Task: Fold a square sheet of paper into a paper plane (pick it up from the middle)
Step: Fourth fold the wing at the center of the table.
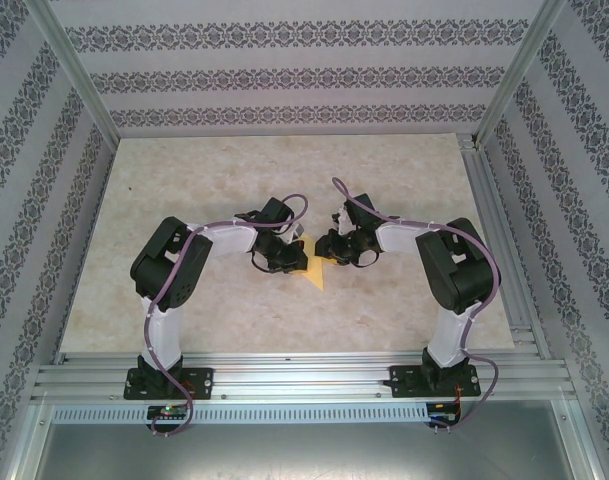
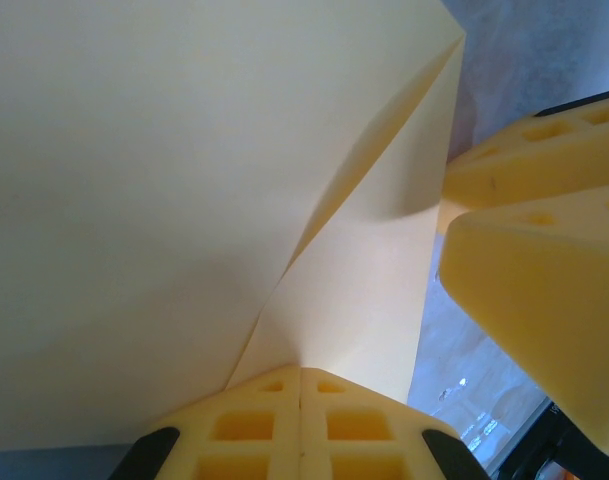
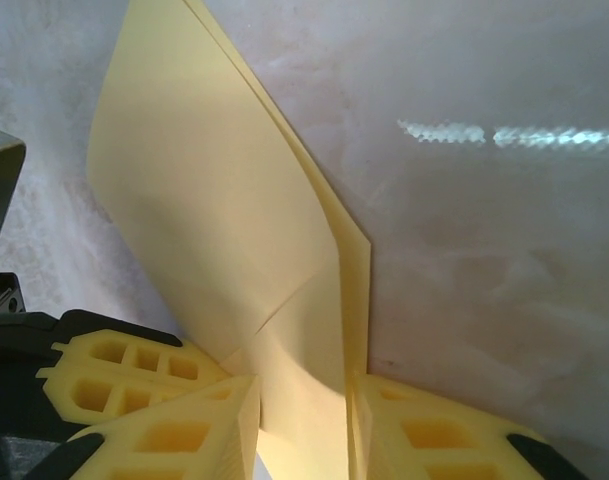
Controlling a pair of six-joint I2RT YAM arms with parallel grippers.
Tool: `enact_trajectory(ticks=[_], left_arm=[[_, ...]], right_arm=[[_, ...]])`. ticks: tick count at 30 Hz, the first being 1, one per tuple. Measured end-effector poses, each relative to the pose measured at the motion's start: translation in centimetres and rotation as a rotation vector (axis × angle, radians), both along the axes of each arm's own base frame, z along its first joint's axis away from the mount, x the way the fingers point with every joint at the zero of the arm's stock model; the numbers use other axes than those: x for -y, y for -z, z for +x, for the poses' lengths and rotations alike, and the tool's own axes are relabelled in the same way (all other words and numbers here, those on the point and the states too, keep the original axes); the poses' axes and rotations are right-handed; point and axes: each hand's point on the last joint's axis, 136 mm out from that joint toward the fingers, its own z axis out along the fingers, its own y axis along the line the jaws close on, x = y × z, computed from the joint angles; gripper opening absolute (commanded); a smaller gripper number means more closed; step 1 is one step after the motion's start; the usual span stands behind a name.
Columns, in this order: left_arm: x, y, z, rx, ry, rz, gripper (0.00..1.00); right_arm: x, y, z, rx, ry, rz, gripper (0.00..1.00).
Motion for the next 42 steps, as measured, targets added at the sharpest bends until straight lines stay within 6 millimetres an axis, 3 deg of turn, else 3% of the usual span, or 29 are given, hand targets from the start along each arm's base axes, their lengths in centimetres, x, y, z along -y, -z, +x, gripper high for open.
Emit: enact_trajectory(ticks=[4,13,19,24,30,33,38,42], left_arm=[[0.0,0.0,0.0,0.001,0.0,0.0,0.03],[0.0,0.0,0.0,0.001,-0.001,0.002,0.03],[0.0,0.0,0.0,0.002,-0.001,0.002,0.03],[0.0,0.0,0.0,0.0,-0.003,0.002,0.03],[0.1,0.0,0.1,-0.009,-0.019,0.0,0.04],[0.1,-0.1,0.2,-0.014,-0.027,0.0,0.06],[0.4,-0.2,0.8,-0.01,-0.063,-0.011,0.14],[0.6,-0.8,1.2,-0.01,-0.108,-0.034,0.3]], right_arm=[[0.0,0.0,0.0,-0.001,0.001,0.001,0.2],[-0.3,-1.0,0.0,0.026,-0.003,0.018,0.21],[-0.5,-1.2,-1.6,0.037,-0.008,0.039,0.21],[-0.3,-0.1,-3.1,0.028,-0.018,0.041,0.22],[-0.5,0.5,-4.3,0.046,-0.036,0.047,0.16],[-0.6,0.9,-5.1,0.055,-0.049,0.035,0.1],[-0.2,1.1,-5.5,0.101,-0.042,0.009,0.1],[0.3,1.1,-5.5,0.156,-0.025,-0.019,0.1]])
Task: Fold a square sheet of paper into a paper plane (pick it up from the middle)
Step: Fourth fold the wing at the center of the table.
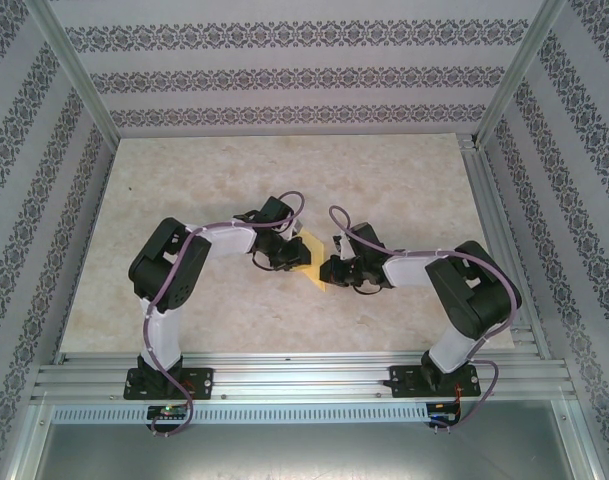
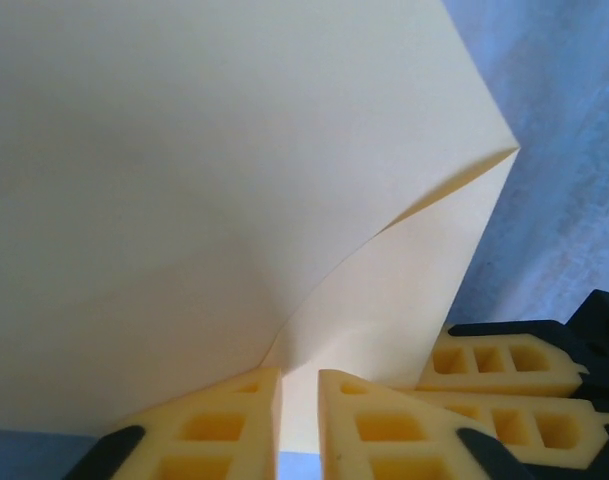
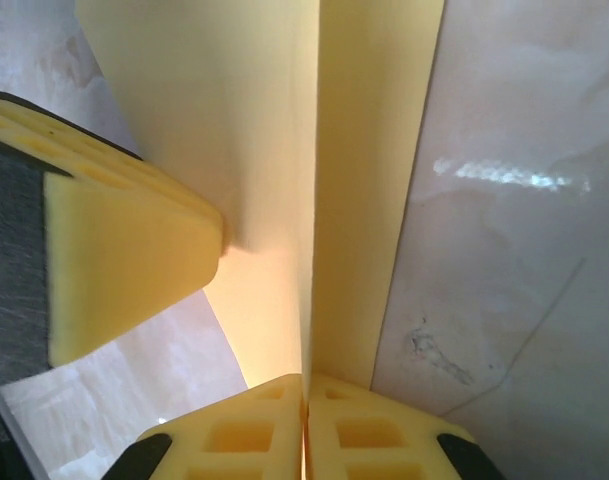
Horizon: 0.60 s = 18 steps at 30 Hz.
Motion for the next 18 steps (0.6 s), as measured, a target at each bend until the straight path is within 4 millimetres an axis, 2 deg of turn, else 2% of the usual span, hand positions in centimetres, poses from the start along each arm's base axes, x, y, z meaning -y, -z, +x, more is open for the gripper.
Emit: enact_trajectory(ticks=[2,8,12,18], left_arm=[[0.2,-0.7,0.2,0.004,-0.03,-0.024,0.32],[1.1,-3.2,1.4,0.021,-0.136,-0.137,0.48],[1.6,-3.5,1.8,-0.009,-0.202,-0.198,0.59],[2.0,-4.2,2.5,-0.039,-0.272,-0.257,0.66]], right_arm=[[0.2,0.0,-0.1,0.028,0.003,-0.012,0.09],[0.5,0.0,-0.1,0.111,-0.004,-0.046,0.08],[0.4,0.0,-0.2,0.179,-0.012,-0.064,0.07],[0.1,-0.1,-0.3,0.283,-0.04,-0.118,0.06]])
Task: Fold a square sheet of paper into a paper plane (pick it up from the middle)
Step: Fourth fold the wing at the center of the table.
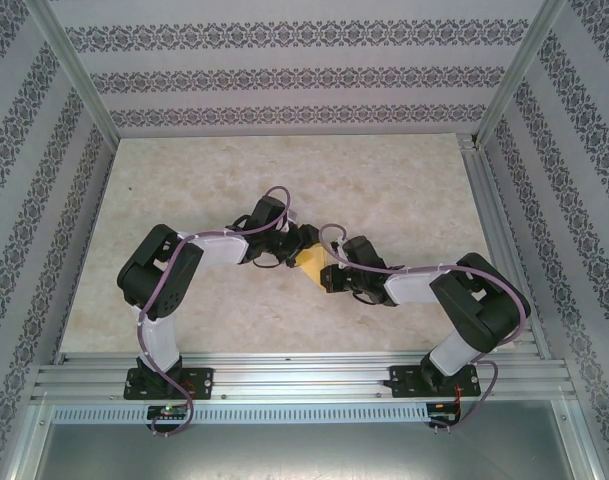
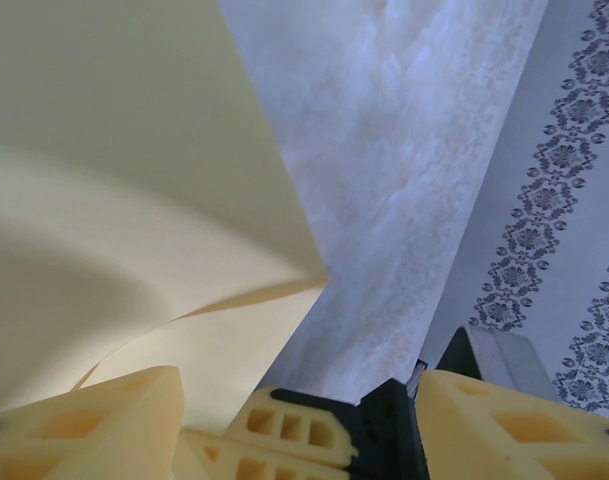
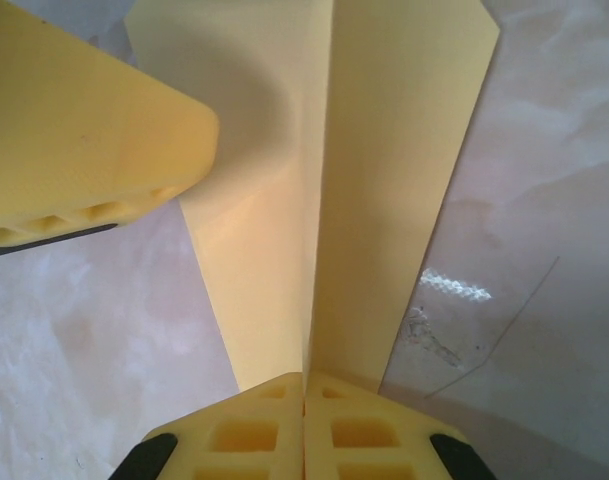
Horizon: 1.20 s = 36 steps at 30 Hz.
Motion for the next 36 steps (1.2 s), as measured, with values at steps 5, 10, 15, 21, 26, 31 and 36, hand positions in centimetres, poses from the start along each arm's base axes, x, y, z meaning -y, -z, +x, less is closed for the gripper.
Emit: enact_trajectory(ticks=[5,10,15,21,26,31,36], left_arm=[[0.3,-0.2,0.1,-0.01,-0.019,-0.011,0.66],[0.1,0.5,-0.2,-0.045,-0.043,0.022,0.63],[0.0,0.9,-0.6,-0.086,-0.051,0.059,0.61],[0.8,0.4,-0.6,-0.107,-0.037,0.077,0.56],[0.4,1.6,-1.2,-0.154,-0.034,0.116,0.51],[0.0,2.1,-1.8,-0.181,-0.029,0.142,0.45],[0.0,2.0,-1.8,-0.184,-0.025,0.15,0.43]], right_arm=[[-0.2,0.0,0.0,0.058,-0.017,-0.048,0.07],[-0.2,0.0,0.0,0.106,-0.024,-0.08,0.07],[-0.2,0.0,0.0,0.143,-0.035,-0.11,0.07],[-0.3,0.0,-0.1,0.18,-0.049,-0.147,0.07],[-0.4,-0.1,-0.1,0.203,-0.058,-0.17,0.07],[-0.3,-0.1,-0.1,0.21,-0.056,-0.179,0.07],[-0.2,-0.1,-0.1,0.209,-0.054,-0.182,0.09]])
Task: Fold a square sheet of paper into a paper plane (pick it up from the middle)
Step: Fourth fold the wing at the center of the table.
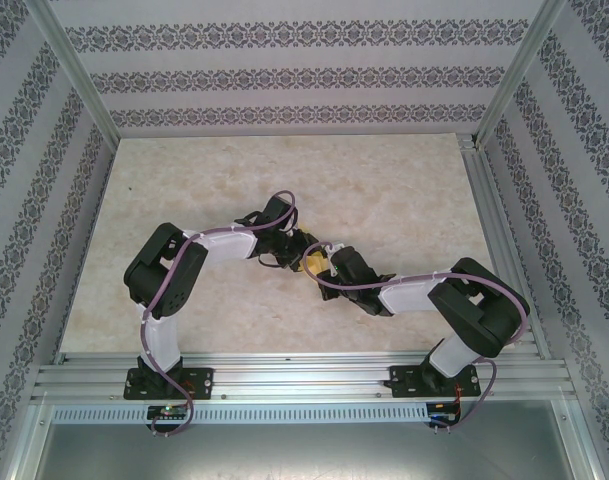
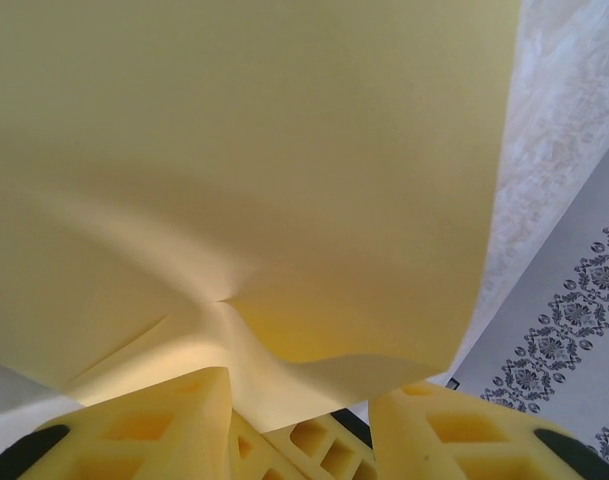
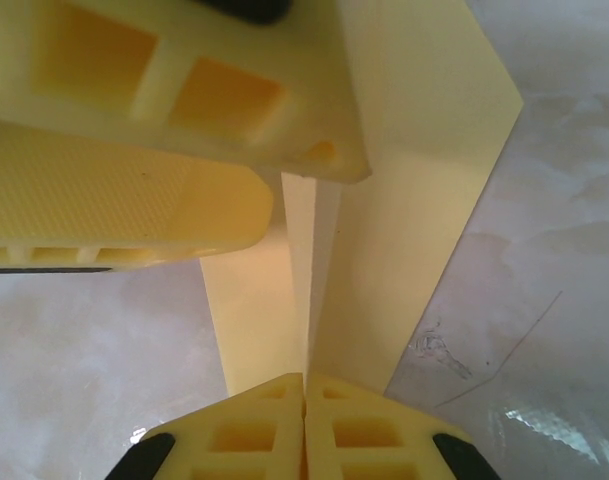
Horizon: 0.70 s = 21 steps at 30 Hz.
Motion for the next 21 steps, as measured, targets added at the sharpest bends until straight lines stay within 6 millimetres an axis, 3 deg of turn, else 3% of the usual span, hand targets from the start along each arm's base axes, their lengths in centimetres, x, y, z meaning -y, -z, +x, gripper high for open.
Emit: enact_trajectory(ticks=[6,21], left_arm=[[0.07,-0.36,0.05,0.012,0.022,0.009,0.51],[0.92,-0.81,-0.39,0.023,0.048,0.002,0.4]], right_arm=[[0.11,0.02,-0.03,-0.001,0.002,-0.005,0.11],[0.42,-0.49,-0.35,0.019,0.002,0.014,0.14]])
